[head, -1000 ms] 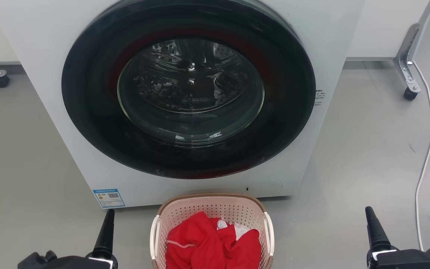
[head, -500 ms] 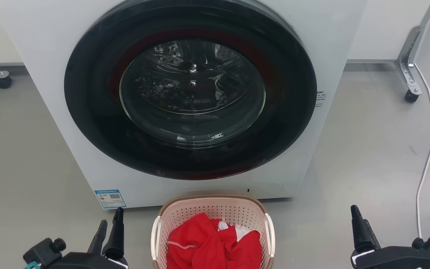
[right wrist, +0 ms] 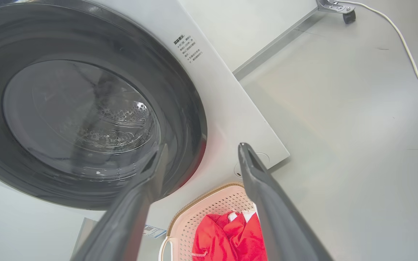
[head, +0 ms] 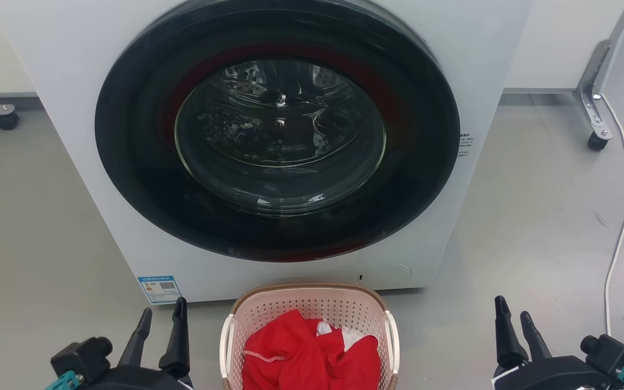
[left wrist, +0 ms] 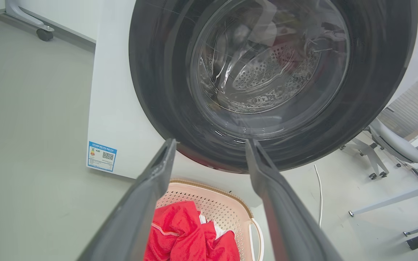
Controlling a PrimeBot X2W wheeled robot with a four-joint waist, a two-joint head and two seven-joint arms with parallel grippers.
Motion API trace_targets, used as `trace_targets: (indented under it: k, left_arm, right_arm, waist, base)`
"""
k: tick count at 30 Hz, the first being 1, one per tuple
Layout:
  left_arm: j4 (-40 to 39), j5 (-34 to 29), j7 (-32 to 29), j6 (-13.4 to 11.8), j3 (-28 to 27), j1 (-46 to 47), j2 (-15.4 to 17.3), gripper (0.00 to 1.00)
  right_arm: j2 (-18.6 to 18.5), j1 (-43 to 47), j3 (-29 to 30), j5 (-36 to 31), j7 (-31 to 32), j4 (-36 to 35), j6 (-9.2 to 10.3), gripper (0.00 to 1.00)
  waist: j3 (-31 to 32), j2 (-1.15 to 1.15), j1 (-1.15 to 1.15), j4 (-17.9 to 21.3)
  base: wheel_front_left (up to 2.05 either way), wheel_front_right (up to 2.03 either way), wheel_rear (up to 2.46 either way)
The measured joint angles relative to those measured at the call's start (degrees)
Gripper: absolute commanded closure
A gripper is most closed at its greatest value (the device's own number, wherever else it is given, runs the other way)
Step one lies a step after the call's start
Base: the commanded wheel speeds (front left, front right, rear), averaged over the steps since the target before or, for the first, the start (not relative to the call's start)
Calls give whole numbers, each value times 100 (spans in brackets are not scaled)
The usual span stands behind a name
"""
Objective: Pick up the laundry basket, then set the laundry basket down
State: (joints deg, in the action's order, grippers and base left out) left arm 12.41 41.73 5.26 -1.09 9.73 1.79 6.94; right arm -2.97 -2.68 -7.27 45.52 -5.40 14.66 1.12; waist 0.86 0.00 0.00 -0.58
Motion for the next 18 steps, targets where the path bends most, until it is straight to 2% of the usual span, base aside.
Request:
trace_targets:
  k: [18]
  left_arm:
    - [-144,-1837,403,-260,104,-136,-27,0]
  right_arm:
    - [-21,4,-353,-1713,-390,-159,280,0]
  waist:
    - [33,0,0,-4]
  base:
    - [0,0,0]
